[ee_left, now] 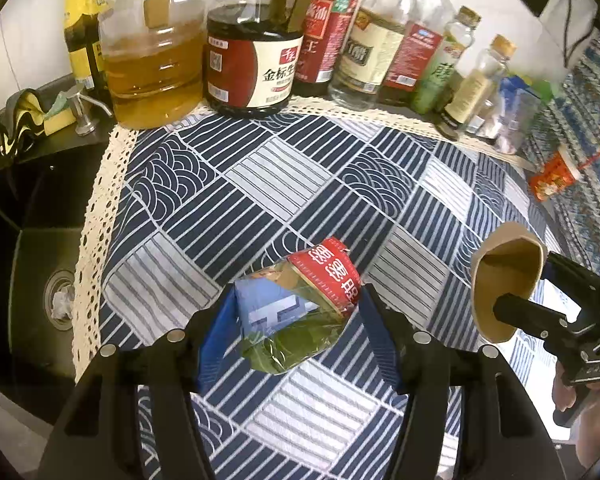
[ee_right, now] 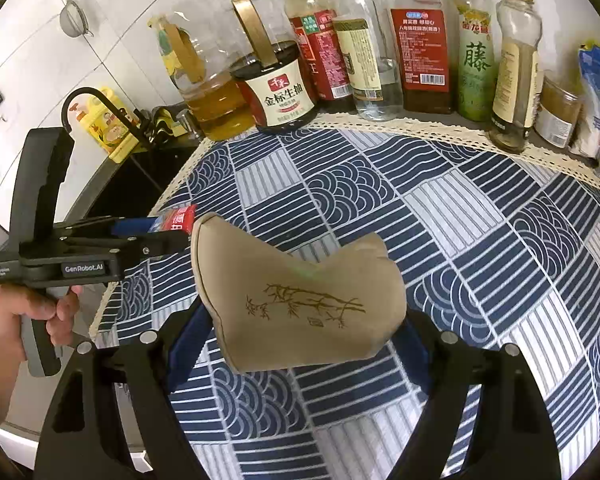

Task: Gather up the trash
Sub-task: 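Carry the paper cup and packet down over the black bin with both tools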

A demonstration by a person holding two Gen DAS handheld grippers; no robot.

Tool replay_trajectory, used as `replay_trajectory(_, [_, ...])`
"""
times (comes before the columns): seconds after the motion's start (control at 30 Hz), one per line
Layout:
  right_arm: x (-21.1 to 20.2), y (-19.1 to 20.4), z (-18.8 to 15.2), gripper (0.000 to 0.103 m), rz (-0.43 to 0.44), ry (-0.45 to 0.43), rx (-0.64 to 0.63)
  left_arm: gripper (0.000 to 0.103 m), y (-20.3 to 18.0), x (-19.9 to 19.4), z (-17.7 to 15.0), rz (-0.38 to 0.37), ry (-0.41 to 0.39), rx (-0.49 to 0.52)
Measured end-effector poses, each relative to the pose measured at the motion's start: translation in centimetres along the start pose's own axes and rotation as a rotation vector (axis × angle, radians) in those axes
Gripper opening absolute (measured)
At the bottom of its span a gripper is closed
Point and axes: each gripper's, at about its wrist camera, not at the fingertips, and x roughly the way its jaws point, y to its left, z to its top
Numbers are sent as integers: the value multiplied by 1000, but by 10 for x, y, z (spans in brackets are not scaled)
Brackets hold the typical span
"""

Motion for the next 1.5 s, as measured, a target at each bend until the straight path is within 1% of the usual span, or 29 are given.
replay_trajectory(0.47, [-34,41,-28,81,-47,-37,19,59,-5,-46,-41,-61,-36,52])
replay_trajectory(0.87, [-52,84,-67,81,-71,-55,35,59,0,-81,-87,-91,-52,86])
replay_trajectory(1.5, [-66,162,-146,81,-92,-59,67,59,26,-123,-182,-145,-45,107])
